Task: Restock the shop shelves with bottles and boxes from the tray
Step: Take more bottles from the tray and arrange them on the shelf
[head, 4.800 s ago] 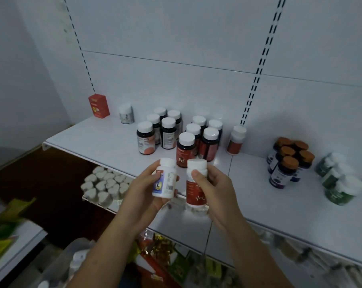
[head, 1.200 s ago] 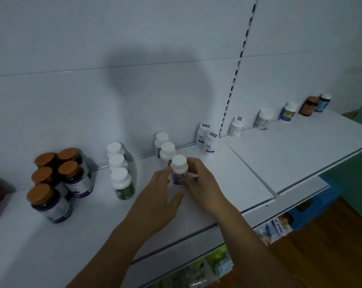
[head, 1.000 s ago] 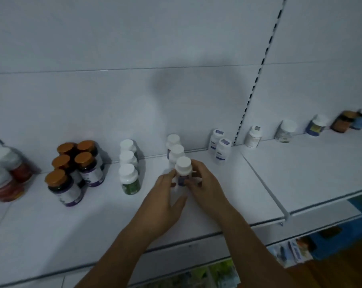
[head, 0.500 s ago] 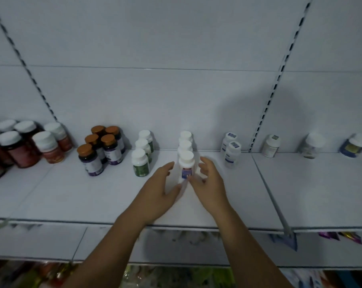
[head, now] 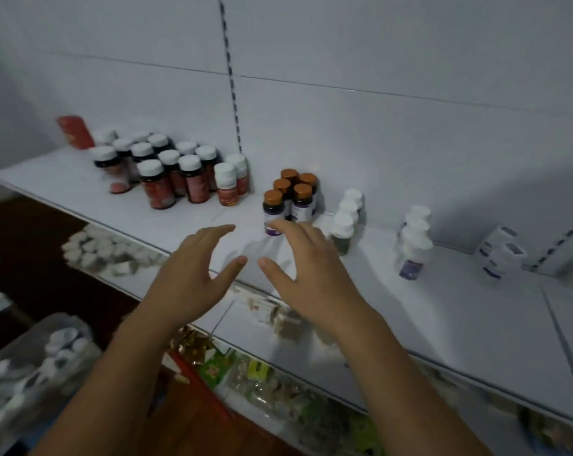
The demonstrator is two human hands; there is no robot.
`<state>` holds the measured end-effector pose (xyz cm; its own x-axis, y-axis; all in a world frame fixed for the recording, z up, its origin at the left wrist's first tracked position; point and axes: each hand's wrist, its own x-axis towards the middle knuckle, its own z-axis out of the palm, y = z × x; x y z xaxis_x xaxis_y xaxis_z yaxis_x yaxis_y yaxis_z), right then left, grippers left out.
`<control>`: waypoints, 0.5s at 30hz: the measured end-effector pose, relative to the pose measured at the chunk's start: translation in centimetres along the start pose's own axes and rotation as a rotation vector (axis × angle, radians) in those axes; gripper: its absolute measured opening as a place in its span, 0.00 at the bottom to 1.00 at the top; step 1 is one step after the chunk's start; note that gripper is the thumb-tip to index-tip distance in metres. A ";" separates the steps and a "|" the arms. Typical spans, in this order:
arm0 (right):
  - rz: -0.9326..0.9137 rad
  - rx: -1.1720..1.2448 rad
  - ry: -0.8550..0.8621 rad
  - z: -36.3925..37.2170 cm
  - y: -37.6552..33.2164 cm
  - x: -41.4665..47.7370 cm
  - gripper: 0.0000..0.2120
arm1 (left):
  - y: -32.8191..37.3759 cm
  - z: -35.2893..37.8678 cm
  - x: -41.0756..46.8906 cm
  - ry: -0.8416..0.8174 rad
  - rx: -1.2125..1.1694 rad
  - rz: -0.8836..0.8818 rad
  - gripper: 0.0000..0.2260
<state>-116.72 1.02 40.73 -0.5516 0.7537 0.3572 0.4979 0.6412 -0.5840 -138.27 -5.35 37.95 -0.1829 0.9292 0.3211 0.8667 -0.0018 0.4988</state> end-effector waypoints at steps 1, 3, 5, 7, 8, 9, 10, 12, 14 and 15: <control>-0.043 -0.003 -0.051 1.8 -1.5 1.0 0.26 | -2.0 -1.4 -1.0 0.023 0.011 -0.051 0.29; -0.120 0.001 -0.140 6.0 -4.3 3.1 0.26 | -6.1 -4.4 -3.4 0.069 0.045 -0.156 0.29; -0.186 -0.008 -0.220 10.8 -7.1 4.9 0.25 | -10.3 -7.2 -6.1 0.109 0.089 -0.255 0.29; -0.237 -0.002 -0.304 15.9 -9.9 6.2 0.25 | -14.8 -9.7 -9.1 0.140 0.115 -0.377 0.27; -0.258 0.009 -0.347 18.5 -11.2 6.8 0.25 | -17.1 -10.9 -10.7 0.156 0.116 -0.445 0.27; -0.276 0.022 -0.389 21.0 -12.5 7.3 0.25 | -19.3 -12.0 -12.2 0.166 0.108 -0.514 0.27; -0.285 0.035 -0.430 23.5 -13.8 7.9 0.25 | -21.4 -13.0 -13.7 0.171 0.102 -0.575 0.27; -0.283 0.052 -0.489 28.5 -16.4 9.0 0.25 | -25.7 -14.6 -16.5 0.173 0.105 -0.655 0.27; -0.259 0.049 -0.542 33.4 -19.0 10.2 0.26 | -30.2 -16.2 -19.2 0.179 0.112 -0.713 0.27; -0.241 0.047 -0.569 35.8 -20.1 10.7 0.26 | -32.5 -16.9 -20.4 0.178 0.110 -0.741 0.27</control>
<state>-156.60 -8.95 30.15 -0.9216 0.3855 0.0460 0.2922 0.7668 -0.5716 -170.57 -30.47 28.78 -0.7974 0.6002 0.0633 0.5282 0.6433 0.5543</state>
